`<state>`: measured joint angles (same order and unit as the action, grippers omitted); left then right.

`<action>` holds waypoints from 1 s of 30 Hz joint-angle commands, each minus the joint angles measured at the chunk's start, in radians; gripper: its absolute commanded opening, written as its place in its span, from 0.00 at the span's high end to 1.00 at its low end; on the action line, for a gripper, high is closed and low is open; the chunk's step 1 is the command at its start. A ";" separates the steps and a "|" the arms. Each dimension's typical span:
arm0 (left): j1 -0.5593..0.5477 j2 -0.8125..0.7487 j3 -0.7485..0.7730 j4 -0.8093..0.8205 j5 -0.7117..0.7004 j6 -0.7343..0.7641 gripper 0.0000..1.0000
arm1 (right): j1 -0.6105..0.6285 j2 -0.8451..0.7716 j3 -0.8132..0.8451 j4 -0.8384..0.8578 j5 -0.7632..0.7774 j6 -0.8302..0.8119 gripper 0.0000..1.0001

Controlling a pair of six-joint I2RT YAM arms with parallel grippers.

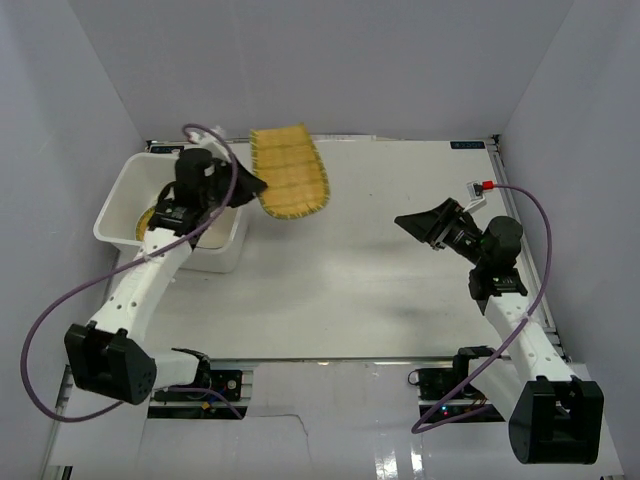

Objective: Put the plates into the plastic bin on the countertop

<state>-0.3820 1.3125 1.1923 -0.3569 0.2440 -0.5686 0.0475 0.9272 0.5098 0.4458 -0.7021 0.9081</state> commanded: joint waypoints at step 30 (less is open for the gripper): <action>0.545 -0.364 -0.123 0.076 0.211 -0.156 0.02 | 0.110 0.059 -0.002 -0.147 0.134 -0.198 0.10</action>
<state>0.2367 0.9897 1.0264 -0.3088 0.2588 -0.7311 0.1390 0.9821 0.4877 0.3298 -0.6270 0.7467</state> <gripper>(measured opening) 0.976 0.903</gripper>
